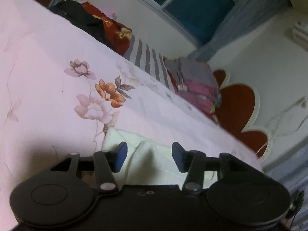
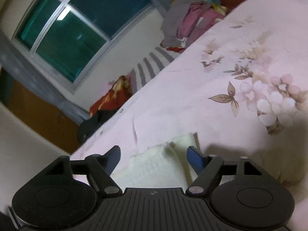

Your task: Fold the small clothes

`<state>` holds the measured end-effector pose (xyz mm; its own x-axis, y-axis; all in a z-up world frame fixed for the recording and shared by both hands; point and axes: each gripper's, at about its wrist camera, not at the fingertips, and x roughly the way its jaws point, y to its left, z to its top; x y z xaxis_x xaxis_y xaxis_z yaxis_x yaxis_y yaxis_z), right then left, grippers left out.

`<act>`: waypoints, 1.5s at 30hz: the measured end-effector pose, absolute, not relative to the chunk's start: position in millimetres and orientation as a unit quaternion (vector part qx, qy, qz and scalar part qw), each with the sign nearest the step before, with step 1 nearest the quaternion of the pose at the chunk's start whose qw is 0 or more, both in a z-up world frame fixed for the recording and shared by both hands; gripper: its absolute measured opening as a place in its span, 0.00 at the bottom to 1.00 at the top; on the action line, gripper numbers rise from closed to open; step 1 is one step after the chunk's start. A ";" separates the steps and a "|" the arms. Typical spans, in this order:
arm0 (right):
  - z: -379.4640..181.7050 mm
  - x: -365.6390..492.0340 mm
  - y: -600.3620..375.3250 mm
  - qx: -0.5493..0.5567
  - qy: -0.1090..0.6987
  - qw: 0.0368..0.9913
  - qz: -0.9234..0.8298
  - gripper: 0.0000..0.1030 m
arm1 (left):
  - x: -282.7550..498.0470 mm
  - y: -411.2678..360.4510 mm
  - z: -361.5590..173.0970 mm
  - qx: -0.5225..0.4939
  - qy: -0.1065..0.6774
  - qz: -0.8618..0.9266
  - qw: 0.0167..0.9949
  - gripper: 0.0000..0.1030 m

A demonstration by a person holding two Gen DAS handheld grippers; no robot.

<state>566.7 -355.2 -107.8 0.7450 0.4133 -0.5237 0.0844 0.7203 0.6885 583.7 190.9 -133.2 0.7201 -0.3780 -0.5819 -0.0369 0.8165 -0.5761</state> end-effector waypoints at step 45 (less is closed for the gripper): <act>-114.6 566.4 -188.9 0.030 0.388 0.903 0.182 0.44 | 592.8 77.4 -147.2 0.037 0.380 -0.129 0.915 0.70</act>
<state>566.4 -188.9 -114.6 0.6334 0.3519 -0.6892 -0.3049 0.9321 0.1957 592.8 77.4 -147.2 0.6782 -0.2086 -0.7047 0.2641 0.9640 -0.0311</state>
